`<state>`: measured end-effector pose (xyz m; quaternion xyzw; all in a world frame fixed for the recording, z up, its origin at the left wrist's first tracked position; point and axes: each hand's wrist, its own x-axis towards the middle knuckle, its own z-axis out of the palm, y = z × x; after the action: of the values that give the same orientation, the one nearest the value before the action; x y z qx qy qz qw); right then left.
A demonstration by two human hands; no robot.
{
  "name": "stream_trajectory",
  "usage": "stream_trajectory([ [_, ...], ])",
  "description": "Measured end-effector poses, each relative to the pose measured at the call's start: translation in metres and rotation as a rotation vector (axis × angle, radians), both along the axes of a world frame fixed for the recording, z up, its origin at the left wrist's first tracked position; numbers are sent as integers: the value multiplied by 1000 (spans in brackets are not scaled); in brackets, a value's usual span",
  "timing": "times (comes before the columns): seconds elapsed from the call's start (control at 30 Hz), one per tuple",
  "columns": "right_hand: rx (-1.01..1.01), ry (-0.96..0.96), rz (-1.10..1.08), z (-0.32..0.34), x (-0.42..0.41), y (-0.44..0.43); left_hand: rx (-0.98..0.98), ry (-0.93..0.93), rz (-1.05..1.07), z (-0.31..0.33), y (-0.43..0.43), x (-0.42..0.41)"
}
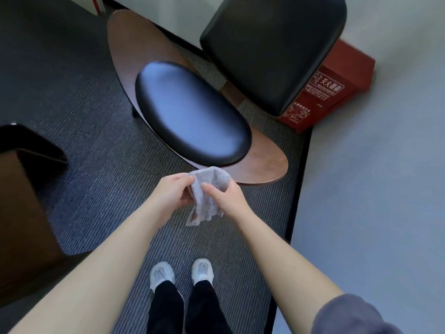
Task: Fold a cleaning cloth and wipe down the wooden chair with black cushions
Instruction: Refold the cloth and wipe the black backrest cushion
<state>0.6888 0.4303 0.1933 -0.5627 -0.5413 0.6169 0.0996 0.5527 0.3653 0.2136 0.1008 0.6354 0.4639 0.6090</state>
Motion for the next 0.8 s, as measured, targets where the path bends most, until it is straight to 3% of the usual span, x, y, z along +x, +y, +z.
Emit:
stream_trajectory([
  [0.23, -92, 45, 16, -7, -6, -11, -196, 229, 143, -25, -28, -13],
  [0.37, -89, -6, -1, -13, -37, -40, -228, 386, 105, -31, -59, -31],
  [0.6, 116, -155, 31, -20, -156, -128, -250, 737, 123, -47, -138, -132],
  [0.8, 29, -178, 116, -76, -293, -221, -360, 837, 118, -101, -238, -273],
])
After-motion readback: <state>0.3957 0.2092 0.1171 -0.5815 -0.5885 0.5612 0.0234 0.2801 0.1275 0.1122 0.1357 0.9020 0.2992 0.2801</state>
